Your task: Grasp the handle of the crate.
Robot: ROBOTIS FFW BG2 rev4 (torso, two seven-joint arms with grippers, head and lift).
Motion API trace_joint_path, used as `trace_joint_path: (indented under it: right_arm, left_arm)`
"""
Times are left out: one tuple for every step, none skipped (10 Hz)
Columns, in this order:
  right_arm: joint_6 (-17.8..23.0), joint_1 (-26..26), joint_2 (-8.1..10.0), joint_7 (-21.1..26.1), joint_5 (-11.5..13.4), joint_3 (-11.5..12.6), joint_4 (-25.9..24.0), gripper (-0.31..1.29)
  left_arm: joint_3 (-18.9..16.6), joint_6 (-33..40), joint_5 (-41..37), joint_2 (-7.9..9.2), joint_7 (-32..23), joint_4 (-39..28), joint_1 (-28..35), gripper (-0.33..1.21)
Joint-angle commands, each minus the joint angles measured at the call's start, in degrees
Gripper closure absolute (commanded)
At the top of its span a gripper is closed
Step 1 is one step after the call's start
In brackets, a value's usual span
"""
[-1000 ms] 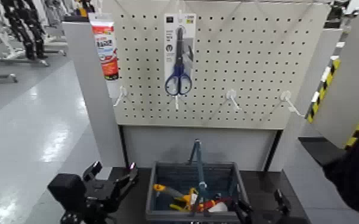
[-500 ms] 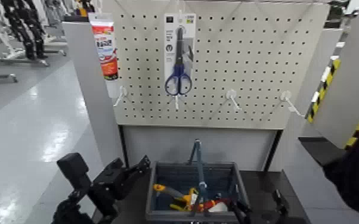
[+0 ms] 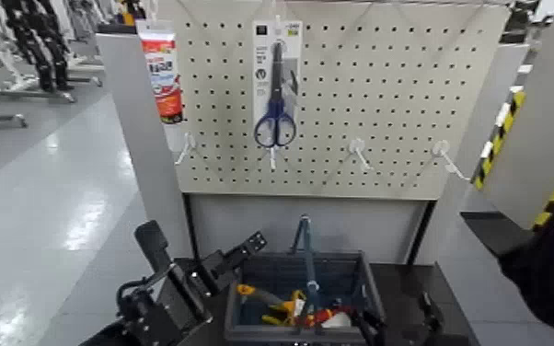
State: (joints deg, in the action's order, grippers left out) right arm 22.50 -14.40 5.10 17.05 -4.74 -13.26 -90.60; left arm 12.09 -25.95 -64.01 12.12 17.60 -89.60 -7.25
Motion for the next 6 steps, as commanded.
trace_joint_path:
  right_arm:
    - [0.0, 0.2, 0.0, -0.1, -0.1, -0.3, 0.2, 0.13]
    - [0.1, 0.4, 0.0, -0.1, -0.2, -0.4, 0.3, 0.13]
    - [0.1, 0.5, 0.0, -0.1, -0.2, -0.6, 0.4, 0.13]
    - [0.1, 0.5, 0.0, -0.1, -0.3, -0.7, 0.4, 0.13]
    - [0.1, 0.6, 0.0, -0.2, -0.4, -0.9, 0.4, 0.13]
    - [0.1, 0.8, 0.09, -0.2, -0.4, -1.1, 0.6, 0.13]
  left_arm:
    - [3.6, -6.7, -10.4, 1.07, 2.4, 7.2, -5.8, 0.14]
    - [4.9, -8.7, -12.8, 1.15, 4.0, 9.7, -8.3, 0.14]
    - [5.7, -9.8, -14.8, 1.07, 5.3, 12.4, -10.3, 0.14]
    - [6.7, -10.8, -16.2, 0.89, 6.9, 15.5, -12.2, 0.14]
    - [8.2, -12.5, -18.2, 0.54, 8.8, 18.3, -14.2, 0.14]
    - [9.5, -14.3, -19.0, 0.27, 10.5, 21.5, -16.5, 0.14]
